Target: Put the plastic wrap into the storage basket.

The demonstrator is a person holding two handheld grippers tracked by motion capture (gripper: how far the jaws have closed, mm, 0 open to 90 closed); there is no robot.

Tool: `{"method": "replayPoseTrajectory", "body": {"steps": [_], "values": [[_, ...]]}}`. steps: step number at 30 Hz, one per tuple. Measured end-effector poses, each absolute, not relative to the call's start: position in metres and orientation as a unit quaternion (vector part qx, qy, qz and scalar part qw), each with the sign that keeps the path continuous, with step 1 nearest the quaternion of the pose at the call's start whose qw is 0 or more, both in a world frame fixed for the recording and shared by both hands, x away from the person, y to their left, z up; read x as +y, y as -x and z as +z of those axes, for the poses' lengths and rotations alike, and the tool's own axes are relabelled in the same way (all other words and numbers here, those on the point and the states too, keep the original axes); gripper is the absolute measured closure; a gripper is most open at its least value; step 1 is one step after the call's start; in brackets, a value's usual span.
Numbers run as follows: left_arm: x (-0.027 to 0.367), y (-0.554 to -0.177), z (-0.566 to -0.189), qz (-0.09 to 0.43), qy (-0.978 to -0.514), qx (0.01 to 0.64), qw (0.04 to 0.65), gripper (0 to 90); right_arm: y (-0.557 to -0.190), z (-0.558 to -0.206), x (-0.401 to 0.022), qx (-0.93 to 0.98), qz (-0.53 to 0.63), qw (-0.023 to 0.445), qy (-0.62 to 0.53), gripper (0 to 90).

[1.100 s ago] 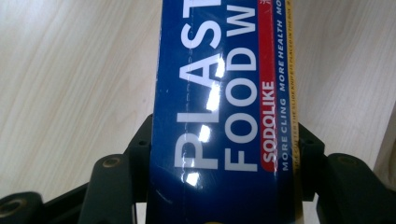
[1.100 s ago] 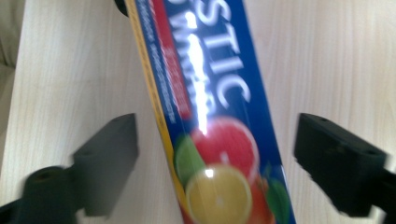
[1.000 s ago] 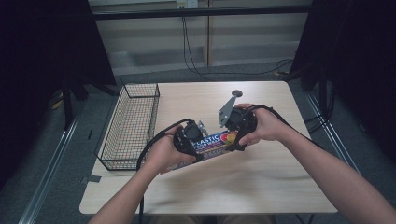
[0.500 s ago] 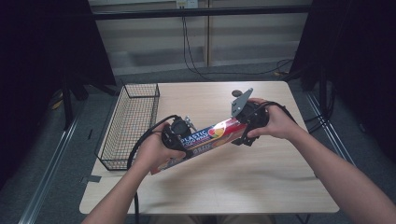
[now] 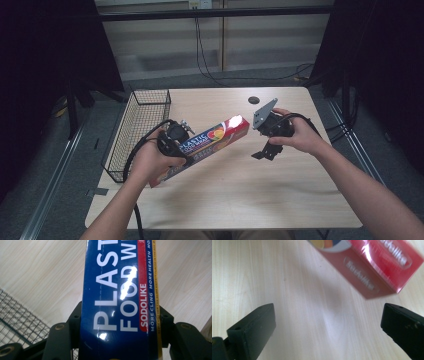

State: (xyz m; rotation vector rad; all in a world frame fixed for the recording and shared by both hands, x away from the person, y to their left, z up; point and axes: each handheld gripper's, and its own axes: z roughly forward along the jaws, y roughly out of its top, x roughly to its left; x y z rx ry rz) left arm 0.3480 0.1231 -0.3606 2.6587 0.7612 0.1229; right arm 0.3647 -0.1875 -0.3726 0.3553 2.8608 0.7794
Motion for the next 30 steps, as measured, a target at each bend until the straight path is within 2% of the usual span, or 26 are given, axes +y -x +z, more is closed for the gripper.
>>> {"method": "replayPoseTrajectory", "body": {"steps": [20,30], "values": [[0.162,-0.347,-0.346,0.054,-0.919,0.342,0.191,43.0,-0.360,-0.384,-0.193,0.954,0.261,0.079,-0.128,0.0],[0.181,-0.349,-0.345,0.066,-0.891,0.402,0.201,42.8,-0.358,-0.386,-0.196,0.951,0.265,0.078,-0.138,0.0]]}}
